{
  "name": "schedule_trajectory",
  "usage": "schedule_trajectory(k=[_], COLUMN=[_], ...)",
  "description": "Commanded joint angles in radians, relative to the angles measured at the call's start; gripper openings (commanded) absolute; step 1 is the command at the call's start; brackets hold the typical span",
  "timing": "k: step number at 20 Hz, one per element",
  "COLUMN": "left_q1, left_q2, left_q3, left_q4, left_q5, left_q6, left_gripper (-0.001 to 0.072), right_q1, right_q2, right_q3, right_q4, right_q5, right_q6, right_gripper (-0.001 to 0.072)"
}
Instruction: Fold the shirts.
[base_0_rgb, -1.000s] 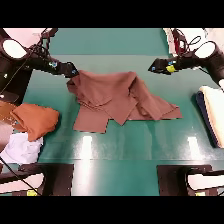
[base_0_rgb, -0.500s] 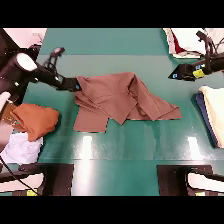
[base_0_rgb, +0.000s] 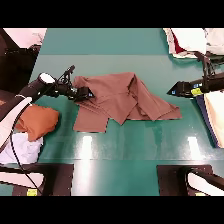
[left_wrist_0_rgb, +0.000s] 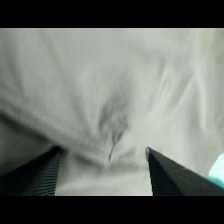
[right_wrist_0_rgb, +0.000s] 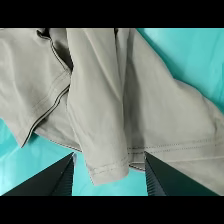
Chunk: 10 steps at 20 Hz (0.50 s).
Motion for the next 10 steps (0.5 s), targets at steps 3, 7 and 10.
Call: schedule_trajectory(k=[3,7,10], left_q1=[-0.004,-0.004,-0.004], left_q2=[-0.018,-0.018,-0.017], left_q3=[0.043,0.073,0.109], left_q4=[-0.07,-0.07,-0.069], left_q5=[0.065,0.067,0.041], left_q6=[0.01,0.019,0.02], left_gripper=[0.0447,0.0024,0.0024], right_q1=[0.0,0.006,0.051], right_q2=[0.077,0.069,-0.007], right_q3=[-0.108,-0.216,-0.286], right_q4=[-0.001,0.002,0.006], right_q5=[-0.051,-0.063,-0.081], right_q6=[0.001,0.001,0.0], right_gripper=[0.0489,0.0489,0.0493])
